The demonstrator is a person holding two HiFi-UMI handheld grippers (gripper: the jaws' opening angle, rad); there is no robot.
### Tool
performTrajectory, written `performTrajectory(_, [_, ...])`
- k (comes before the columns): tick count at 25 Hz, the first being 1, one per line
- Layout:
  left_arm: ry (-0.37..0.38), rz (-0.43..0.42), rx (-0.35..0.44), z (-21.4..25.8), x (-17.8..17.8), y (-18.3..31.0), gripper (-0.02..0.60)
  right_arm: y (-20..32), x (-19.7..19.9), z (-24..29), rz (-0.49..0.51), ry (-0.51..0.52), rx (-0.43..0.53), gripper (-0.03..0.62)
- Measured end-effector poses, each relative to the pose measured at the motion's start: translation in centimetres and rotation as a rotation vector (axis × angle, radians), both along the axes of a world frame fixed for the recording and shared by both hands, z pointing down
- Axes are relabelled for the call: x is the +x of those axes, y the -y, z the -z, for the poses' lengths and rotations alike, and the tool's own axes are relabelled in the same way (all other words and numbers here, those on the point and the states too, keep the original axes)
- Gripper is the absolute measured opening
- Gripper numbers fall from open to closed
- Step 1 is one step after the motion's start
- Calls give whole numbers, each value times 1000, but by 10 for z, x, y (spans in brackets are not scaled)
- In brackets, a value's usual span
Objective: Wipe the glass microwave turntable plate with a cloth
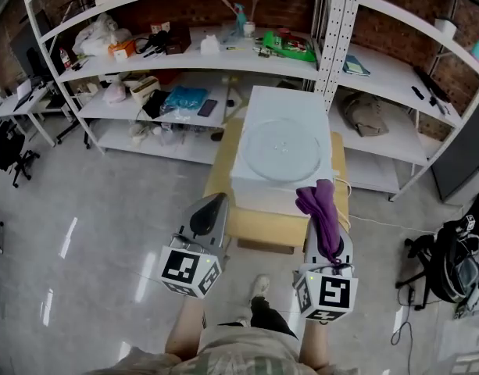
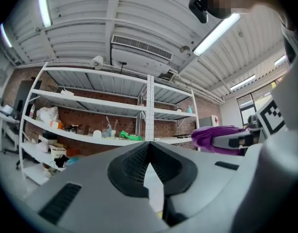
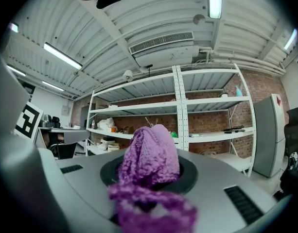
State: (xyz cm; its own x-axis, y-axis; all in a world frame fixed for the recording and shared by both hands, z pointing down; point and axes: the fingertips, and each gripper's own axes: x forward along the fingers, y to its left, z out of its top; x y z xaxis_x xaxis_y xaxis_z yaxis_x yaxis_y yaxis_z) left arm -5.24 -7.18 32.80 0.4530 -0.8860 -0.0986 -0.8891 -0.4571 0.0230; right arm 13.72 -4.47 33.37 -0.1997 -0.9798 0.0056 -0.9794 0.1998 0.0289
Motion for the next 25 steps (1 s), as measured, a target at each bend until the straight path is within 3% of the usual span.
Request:
performTrajectory(4, [-18, -10, -25, -7, -14, -62, 2, -72, -20, -7, 28, -43, -47, 57])
performTrajectory(7, [-39, -8, 0, 4, -20, -99, 2, -114, -42, -10, 109, -126, -106, 57])
performTrajectory(10, [-55, -8, 10, 9, -21, -129, 2, -143, -57, -12, 176, -204, -121, 57])
performTrajectory(15, [-98, 46, 37, 17, -34, -180, 2, -187, -74, -18, 246, -236, -126, 57])
performTrajectory(18, [-96, 47, 12, 6, -30, -221, 2, -236, -63, -34, 236, -240, -168, 57])
performTrajectory(22, [-72, -6, -61, -24, -1, -295, 2, -319, -31, -65, 216, -184, -261, 57])
performTrajectory(25, [-35, -32, -46, -23, 21, -341, 2, -372, -7, -74, 187, -132, -271, 57])
